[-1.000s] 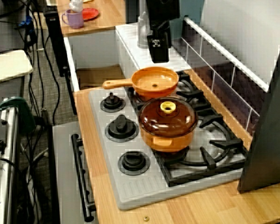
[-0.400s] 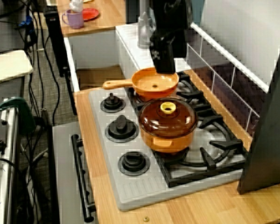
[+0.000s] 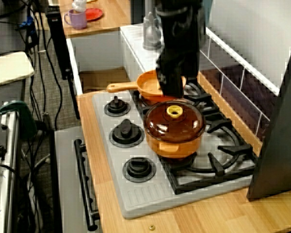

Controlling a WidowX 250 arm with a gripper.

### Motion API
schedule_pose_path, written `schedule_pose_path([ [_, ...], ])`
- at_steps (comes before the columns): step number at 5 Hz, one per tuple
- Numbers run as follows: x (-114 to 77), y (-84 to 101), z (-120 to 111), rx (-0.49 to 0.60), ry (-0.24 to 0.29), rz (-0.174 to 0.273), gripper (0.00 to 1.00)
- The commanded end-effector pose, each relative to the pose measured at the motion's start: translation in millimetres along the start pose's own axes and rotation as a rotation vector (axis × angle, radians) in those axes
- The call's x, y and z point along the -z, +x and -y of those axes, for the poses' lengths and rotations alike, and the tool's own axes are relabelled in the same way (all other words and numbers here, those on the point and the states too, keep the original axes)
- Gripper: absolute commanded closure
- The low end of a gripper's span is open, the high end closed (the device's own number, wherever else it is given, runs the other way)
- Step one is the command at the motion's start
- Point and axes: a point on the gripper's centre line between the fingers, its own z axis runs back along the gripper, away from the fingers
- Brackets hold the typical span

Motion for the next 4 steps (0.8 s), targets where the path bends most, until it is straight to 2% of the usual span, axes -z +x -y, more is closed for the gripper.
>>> schedule_pose_path([
  [1, -6.9, -6.3, 9, -0.022, 0.021, 0.015, 0.00],
  [4, 20.4, -13.8, 13, -0.036, 0.029, -0.034, 0.00],
])
